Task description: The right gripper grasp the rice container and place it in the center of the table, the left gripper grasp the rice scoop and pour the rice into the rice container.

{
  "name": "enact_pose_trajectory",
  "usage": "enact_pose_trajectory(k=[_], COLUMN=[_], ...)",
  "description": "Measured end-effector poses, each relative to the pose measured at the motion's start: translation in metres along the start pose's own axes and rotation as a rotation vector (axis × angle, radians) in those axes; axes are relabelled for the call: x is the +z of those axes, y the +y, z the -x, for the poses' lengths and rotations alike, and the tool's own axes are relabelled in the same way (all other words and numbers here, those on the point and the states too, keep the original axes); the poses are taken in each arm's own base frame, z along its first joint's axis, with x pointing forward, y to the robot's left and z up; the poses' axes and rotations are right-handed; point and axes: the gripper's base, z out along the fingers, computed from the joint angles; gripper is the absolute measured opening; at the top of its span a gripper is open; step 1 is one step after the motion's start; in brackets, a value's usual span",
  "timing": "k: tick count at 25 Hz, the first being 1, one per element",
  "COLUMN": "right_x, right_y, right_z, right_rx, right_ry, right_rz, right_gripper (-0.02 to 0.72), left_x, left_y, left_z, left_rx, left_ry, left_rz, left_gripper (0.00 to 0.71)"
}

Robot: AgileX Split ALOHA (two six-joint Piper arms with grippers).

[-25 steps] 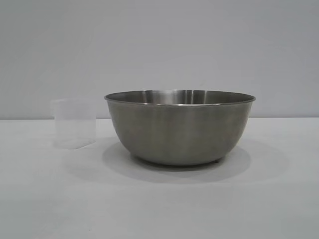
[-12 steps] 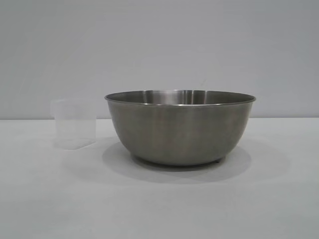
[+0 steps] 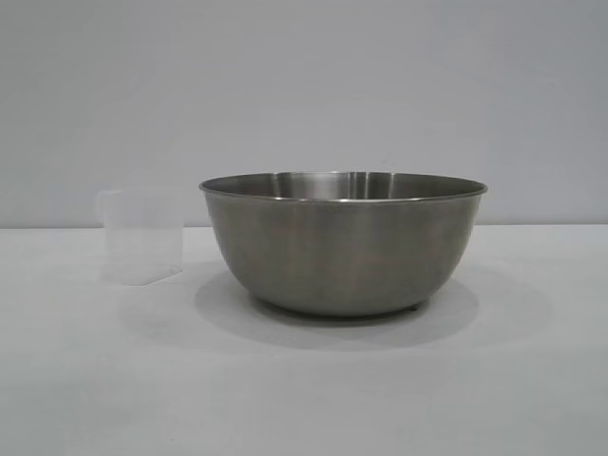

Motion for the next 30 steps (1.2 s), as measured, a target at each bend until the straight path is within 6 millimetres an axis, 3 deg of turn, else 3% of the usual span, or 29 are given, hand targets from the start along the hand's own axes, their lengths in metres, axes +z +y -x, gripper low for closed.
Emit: enact_pose_trajectory(k=[13, 30], right_x=[0.0, 0.0], right_y=[-0.0001, -0.0002], right_z=[0.0, 0.0], right_rx=[-0.007, -0.008], right_ry=[0.0, 0.0], right_rz=[0.012, 0.013], right_gripper=[0.501, 0.501], left_x=[-0.0001, -0.0001], left_y=[-0.0021, -0.0021], left_z=[0.0002, 0.0002], left_rx=[-0.125, -0.127], left_ry=[0.001, 0.001], left_rz=[0.209, 0.212], left_gripper=[0.502, 0.502])
